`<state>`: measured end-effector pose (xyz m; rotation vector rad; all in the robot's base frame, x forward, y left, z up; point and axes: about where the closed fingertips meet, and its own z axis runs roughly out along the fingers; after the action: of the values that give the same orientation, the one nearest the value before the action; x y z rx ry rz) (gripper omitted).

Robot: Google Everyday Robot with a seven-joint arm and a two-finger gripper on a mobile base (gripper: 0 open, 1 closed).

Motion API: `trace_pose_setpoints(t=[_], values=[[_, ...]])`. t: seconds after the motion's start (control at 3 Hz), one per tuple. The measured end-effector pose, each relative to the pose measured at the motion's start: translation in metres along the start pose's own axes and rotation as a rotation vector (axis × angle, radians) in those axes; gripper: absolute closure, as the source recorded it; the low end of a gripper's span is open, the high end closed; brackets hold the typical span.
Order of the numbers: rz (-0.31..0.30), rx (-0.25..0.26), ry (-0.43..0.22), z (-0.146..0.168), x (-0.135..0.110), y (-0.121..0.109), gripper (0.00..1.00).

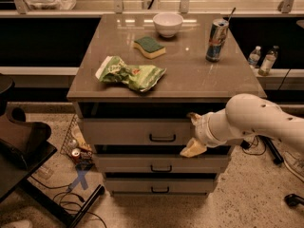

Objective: Open top drawer

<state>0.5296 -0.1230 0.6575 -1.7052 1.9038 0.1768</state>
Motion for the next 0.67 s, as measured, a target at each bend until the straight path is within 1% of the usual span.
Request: trace_pose_setpoints(t=[0.33,0.67], values=[[-0.001,-0.002,0.0,0.0006,-0.0006,0.0006,0.61],[-0.002,-0.002,0.0,-0.0003,-0.0015,0.0005,0.92]])
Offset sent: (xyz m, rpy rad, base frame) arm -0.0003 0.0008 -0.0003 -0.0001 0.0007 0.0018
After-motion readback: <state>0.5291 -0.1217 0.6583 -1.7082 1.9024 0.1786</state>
